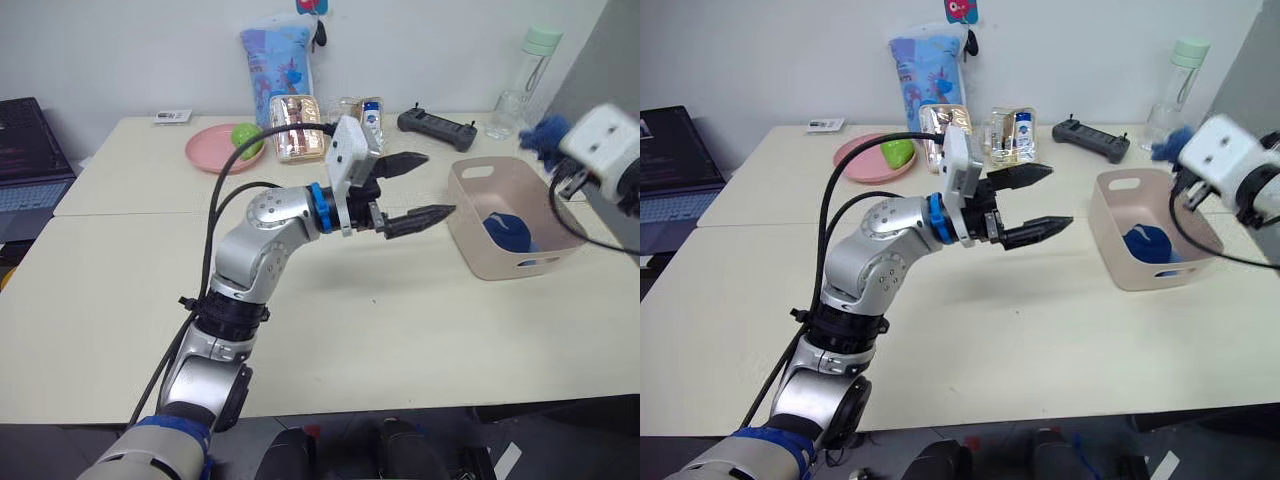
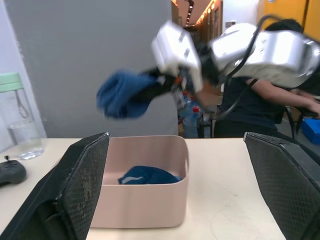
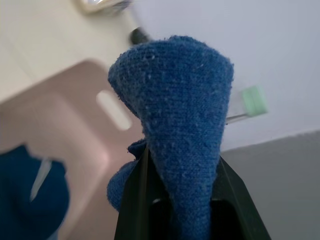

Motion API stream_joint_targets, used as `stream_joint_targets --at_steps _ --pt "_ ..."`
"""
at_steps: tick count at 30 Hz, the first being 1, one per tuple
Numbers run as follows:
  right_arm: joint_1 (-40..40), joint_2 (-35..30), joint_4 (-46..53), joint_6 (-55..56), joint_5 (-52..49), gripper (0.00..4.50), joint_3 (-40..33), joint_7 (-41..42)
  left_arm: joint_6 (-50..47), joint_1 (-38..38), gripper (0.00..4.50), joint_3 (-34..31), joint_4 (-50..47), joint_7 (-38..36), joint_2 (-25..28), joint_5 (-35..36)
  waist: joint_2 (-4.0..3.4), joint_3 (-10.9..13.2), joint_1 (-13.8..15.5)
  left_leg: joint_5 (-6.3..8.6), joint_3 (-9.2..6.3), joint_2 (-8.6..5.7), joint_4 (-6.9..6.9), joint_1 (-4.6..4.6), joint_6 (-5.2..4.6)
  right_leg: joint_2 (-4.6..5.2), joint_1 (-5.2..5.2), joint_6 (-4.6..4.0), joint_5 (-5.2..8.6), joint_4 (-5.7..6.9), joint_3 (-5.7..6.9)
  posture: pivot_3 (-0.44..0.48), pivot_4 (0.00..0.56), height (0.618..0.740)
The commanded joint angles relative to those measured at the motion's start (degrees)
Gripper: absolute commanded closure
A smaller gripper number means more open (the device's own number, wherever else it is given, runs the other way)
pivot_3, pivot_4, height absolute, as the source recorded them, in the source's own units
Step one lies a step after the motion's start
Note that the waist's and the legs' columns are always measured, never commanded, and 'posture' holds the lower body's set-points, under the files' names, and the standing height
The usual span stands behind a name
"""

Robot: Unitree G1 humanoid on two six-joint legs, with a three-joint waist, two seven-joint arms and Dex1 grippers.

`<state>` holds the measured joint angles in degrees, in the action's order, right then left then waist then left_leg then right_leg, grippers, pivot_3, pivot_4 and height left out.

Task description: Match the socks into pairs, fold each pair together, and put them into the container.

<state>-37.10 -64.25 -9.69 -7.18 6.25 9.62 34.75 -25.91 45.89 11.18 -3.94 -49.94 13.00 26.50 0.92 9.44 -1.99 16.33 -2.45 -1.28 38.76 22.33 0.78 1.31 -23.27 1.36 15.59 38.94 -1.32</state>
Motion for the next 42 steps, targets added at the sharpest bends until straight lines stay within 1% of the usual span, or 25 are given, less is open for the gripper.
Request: stream_joint_targets --at_steps 1,4,7,11,13,14,18,20,23,26,30,33,35,38,40,42 --pt "-2.8 -0.3 -7.3 10.7 9.6 4.33 4.0 -0.2 -0.4 -1.9 0.00 1.1 -3.7 -0.4 1.0 -0.7 -0.04 0.0 0.1 0.00 0.00 0.00 0.00 0.01 0.01 0.00 -0.01 0.00 0.00 0.00 0.00 0.000 0.150 0.740" --pt "-5.9 1.2 -14.3 15.0 13.4 4.33 6.5 1.1 -1.8 -3.2 0.00 0.8 -5.6 0.5 1.0 -0.1 -0.05 0.1 0.3 -0.01 -0.01 -0.03 0.05 0.06 0.02 0.02 -0.02 -0.01 -0.01 -0.01 0.00 0.000 0.150 0.740" --pt "-7.3 2.7 -19.5 17.4 16.2 4.33 9.2 5.2 -2.7 -4.4 0.00 1.1 -7.3 1.3 0.9 -0.1 -0.05 0.1 0.4 -0.02 -0.02 -0.05 0.07 0.08 0.04 0.05 -0.02 -0.02 -0.01 -0.05 0.01 0.000 0.150 0.740" --pt "-8.0 5.1 -22.8 18.6 16.1 4.33 9.3 9.3 -3.0 -5.1 0.00 1.2 -8.0 2.3 0.8 -0.6 -0.05 0.1 0.4 -0.04 -0.08 -0.04 0.07 0.08 0.06 0.05 0.02 -0.02 -0.01 -0.07 0.05 0.000 0.150 0.740" --pt "-8.7 5.6 -24.0 19.1 16.8 3.61 9.2 10.5 -2.8 -5.3 0.00 1.0 -8.0 2.5 1.2 -0.9 -0.06 0.1 0.4 -0.03 -0.09 -0.04 0.07 0.08 0.06 0.06 0.02 -0.03 -0.01 -0.05 0.06 0.000 0.150 0.740" --pt "-9.2 5.6 -24.7 19.4 16.8 3.45 8.9 11.4 -2.6 -5.4 0.00 0.8 -7.8 2.4 1.5 -1.1 -0.06 0.1 0.4 -0.04 -0.09 -0.04 0.07 0.08 0.07 0.06 0.02 -0.02 -0.01 -0.05 0.06 0.000 0.150 0.740" --pt "-11.0 5.9 -27.0 20.1 16.3 2.09 8.0 14.4 -2.3 -5.4 0.00 0.5 -7.3 2.4 1.9 -1.3 -0.06 0.1 0.5 -0.05 -0.11 -0.05 0.07 0.08 0.08 0.06 0.02 -0.03 -0.02 -0.06 0.08 0.000 0.150 0.740" --pt "-12.5 5.8 -27.7 20.4 15.8 1.36 7.8 17.2 -2.1 -5.3 0.00 0.4 -7.1 2.4 1.9 -1.4 -0.06 0.1 0.4 -0.04 -0.11 -0.05 0.08 0.08 0.08 0.06 0.02 -0.03 -0.02 -0.06 0.08 0.000 0.150 0.740" --pt "-14.3 5.3 -27.7 20.4 14.3 1.36 7.3 22.5 -1.6 -4.9 0.00 0.4 -6.4 2.3 1.8 -1.6 -0.07 0.1 0.4 -0.04 -0.10 -0.04 0.08 0.07 0.08 0.06 0.02 -0.03 -0.02 -0.05 0.08 0.000 0.150 0.740" --pt "-16.7 3.6 -26.0 18.7 11.6 1.36 7.3 32.9 -0.4 -4.1 0.00 0.0 -4.7 1.4 2.4 -2.1 -0.08 0.1 0.4 -0.04 -0.13 -0.04 0.08 0.07 0.07 0.06 0.02 -0.03 -0.02 -0.04 0.11 0.000 0.150 0.740" --pt "-18.3 0.8 -21.3 14.6 8.4 1.36 6.7 44.2 0.7 -3.7 0.00 -0.3 -3.3 1.0 2.8 -2.5 -0.10 0.1 0.5 -0.01 -0.18 -0.06 0.09 0.10 0.03 0.08 0.02 -0.03 -0.02 -0.07 0.16 0.000 0.150 0.740" --pt "-19.0 -1.6 -19.0 13.2 7.7 1.36 6.2 48.3 1.4 -3.9 0.00 -0.2 -2.9 0.9 2.8 -2.8 -0.10 0.1 0.5 -0.01 -0.22 -0.06 0.09 0.10 0.02 0.10 0.03 -0.03 -0.02 -0.07 0.19 0.000 0.150 0.740" --pt "-20.6 -1.0 -18.9 11.6 7.0 1.36 4.5 46.8 1.5 -4.1 0.00 -0.1 -3.1 1.0 2.6 -2.8 -0.10 0.1 0.5 -0.01 -0.24 -0.06 0.09 0.10 0.02 0.10 0.04 -0.03 -0.02 -0.07 0.20 0.000 0.150 0.740" --pt "-22.9 0.5 -21.5 13.4 8.9 1.36 3.3 40.1 1.4 -4.3 0.00 0.2 -3.6 1.3 2.0 -2.9 -0.10 0.1 0.4 -0.01 -0.21 -0.06 0.09 0.08 0.02 0.11 0.03 -0.04 -0.02 -0.04 0.17 0.000 0.150 0.740" --pt "-24.2 2.1 -25.1 15.2 11.2 1.73 3.1 33.2 1.3 -3.9 0.00 0.2 -3.7 1.3 1.6 -2.7 -0.10 0.1 0.4 -0.02 -0.23 -0.05 0.08 0.07 0.04 0.10 0.03 -0.04 -0.02 -0.04 0.19 0.000 0.150 0.740" --pt "-24.2 2.8 -28.0 17.6 13.3 2.20 4.0 29.3 1.4 -3.5 0.00 0.2 -3.4 1.1 1.2 -2.6 -0.10 0.1 0.5 -0.05 -0.23 -0.05 0.09 0.08 0.10 0.11 0.03 -0.04 -0.02 -0.04 0.19 0.000 0.150 0.740"
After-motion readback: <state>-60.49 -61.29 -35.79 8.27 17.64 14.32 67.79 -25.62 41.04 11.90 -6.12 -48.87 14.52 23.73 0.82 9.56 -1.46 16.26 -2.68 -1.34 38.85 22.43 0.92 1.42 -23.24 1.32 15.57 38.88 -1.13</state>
